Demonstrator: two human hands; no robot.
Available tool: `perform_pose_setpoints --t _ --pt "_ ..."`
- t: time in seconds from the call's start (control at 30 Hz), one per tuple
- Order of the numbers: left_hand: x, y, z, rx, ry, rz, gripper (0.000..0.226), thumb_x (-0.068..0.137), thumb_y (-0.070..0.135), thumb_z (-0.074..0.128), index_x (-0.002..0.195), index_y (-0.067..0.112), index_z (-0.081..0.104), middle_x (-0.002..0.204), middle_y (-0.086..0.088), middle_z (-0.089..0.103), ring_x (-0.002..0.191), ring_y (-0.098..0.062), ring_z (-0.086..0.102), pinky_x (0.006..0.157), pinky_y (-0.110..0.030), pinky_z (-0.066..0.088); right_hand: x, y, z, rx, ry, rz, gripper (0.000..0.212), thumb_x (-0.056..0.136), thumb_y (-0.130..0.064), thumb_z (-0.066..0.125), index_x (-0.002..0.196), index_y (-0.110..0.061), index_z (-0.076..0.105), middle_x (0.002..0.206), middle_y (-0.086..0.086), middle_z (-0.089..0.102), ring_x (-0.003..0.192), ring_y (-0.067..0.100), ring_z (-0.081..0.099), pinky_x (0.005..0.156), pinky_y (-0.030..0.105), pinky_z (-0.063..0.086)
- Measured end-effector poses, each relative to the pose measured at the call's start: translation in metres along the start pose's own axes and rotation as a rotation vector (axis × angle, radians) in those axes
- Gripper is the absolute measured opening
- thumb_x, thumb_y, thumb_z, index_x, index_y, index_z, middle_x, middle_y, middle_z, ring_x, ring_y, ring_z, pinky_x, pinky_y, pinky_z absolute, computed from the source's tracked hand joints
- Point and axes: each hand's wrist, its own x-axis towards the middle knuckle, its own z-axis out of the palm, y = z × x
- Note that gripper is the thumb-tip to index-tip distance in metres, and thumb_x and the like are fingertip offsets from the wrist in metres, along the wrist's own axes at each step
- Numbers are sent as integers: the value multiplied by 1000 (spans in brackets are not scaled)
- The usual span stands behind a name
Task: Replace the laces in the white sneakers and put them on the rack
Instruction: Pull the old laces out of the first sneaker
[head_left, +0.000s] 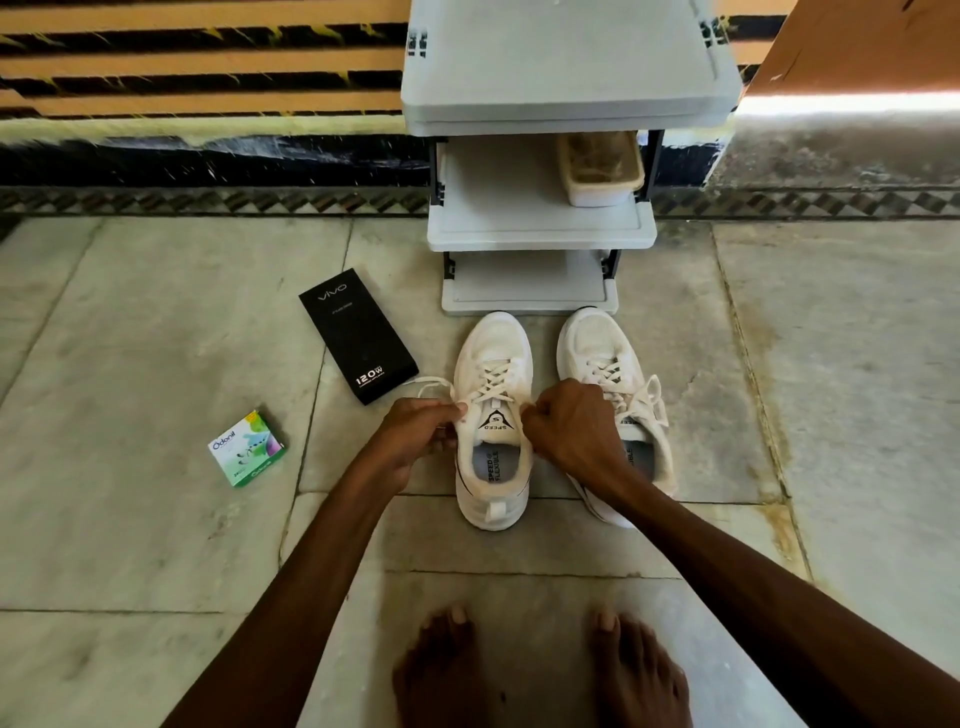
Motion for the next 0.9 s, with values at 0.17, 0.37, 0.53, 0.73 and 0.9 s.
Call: perform_pose_setpoints --t 0.17,0.37,0.53,0.73,0.9 --pt "-8 5 5 341 62 278 8 91 17 66 90 11 72 79 -1 69 69 -11 65 61 -17 54 -3 -10 -8 -124 -75 -261 41 83 -17 68 120 -20 50 116 8 52 80 25 61 66 34 51" --pt "-6 -1 9 429 125 345 14 88 25 71 92 12 75 79 -2 72 74 -19 70 80 -39 60 -2 -23 -2 -450 -199 -395 56 79 -18 74 130 -22 53 130 9 39 95 33 63 78 41 56" --pt "-5 -4 10 382 145 313 9 87 23 72 87 15 76 78 -1 73 70 -17 72 78 -39 61 0 -23 -5 -421 -225 -401 50 80 -17 75 127 -16 57 131 11 36 95 33 62 78 37 55" --pt "-7 -7 10 268 138 253 10 87 20 71 91 13 76 80 -4 74 72 -18 72 78 -41 61 -5 -14 -7 -205 -96 -218 27 75 -2 73 100 -7 64 118 7 45 84 27 61 66 31 49" --pt "-10 -5 15 400 154 326 10 88 27 71 90 17 74 80 1 73 70 -13 71 78 -38 61 -1 -24 -4 -414 -56 -294 35 81 -19 76 114 -16 65 136 4 39 105 27 57 76 39 56"
